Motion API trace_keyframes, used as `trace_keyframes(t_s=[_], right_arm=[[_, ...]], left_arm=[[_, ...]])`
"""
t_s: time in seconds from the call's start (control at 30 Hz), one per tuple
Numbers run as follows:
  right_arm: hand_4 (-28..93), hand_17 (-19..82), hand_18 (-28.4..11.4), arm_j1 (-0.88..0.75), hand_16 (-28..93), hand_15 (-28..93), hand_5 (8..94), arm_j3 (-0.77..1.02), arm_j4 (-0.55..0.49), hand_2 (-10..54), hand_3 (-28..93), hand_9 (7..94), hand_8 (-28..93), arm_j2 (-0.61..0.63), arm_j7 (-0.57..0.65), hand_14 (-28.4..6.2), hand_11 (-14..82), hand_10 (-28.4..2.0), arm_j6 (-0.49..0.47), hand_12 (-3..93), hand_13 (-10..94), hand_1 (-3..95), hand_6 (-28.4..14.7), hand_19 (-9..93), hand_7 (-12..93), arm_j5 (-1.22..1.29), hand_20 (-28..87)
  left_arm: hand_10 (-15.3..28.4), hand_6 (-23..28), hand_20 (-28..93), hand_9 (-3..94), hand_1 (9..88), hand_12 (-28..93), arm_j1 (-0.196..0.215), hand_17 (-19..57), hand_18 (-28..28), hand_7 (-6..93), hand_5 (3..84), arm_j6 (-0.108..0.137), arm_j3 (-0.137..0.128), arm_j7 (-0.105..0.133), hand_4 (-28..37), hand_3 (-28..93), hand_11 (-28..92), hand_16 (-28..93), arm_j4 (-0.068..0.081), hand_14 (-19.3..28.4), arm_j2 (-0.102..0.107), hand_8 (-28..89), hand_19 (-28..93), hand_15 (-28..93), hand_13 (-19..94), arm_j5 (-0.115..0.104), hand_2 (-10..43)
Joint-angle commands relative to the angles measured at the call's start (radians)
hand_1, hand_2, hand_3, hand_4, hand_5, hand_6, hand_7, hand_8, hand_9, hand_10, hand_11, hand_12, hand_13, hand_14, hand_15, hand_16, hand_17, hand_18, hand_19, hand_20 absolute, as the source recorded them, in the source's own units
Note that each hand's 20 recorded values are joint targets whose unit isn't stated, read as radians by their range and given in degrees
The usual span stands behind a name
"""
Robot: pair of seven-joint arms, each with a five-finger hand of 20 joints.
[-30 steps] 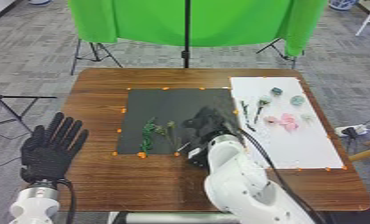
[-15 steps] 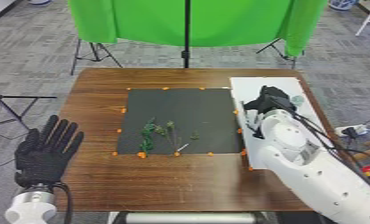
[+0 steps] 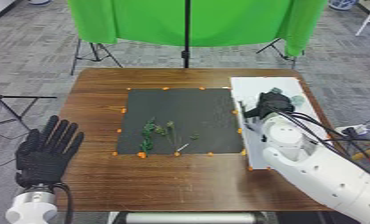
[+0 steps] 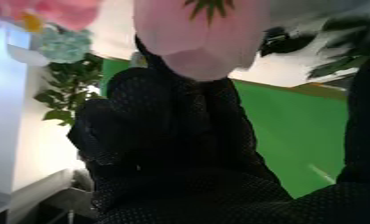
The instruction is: Arrange flowers
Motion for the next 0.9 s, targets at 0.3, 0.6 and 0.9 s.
trace_keyframes(t_s=[0.3,0.6,0.9], right_arm=[[-24,40,-28.1,0.054,33,74,67.8,-0.056,0.035,1.7,53,75.3,-9,-0.033,-0.052,-19.5,33.4,-21.4,-0.038,27.0,66,22.9,-8.5,93,8,0.007,49],[-26,37,-26.6,0.035,36,77,77.3,-0.063,0.062,-9.2,70,77.3,2,-0.051,-0.103,-16.7,37.8,-16.4,-0.039,36.1,66,53.4,-4.2,93,15,0.011,47],[-28,38,-27.1,-0.001,38,78,80.8,-0.022,0.007,-7.6,71,80.2,8,-0.032,-0.029,-15.6,39.3,-15.2,0.083,40.8,69,57.5,-3.8,93,20,0.047,48]], left_arm=[[14.1,8.0,17,37.8,27.7,12,0.002,-3.7,14.0,10.2,46.0,0.014,0.017,0.003,-28.3,75,17,-3,0.008,13.7,-0.006,-7,29,30,30,-0.018,20.6],[14.2,8.0,17,37.9,27.7,12,-0.011,-3.7,14.0,10.4,45.9,0.003,0.029,-0.013,-28.3,75,17,-3,0.014,13.7,-0.008,-7,29,30,30,-0.016,20.6],[14.2,8.1,17,37.9,27.8,13,-0.008,-3.8,14.0,10.3,45.9,0.007,0.030,-0.021,-28.3,75,17,-3,0.015,13.6,-0.012,-8,29,30,30,-0.019,20.5]])
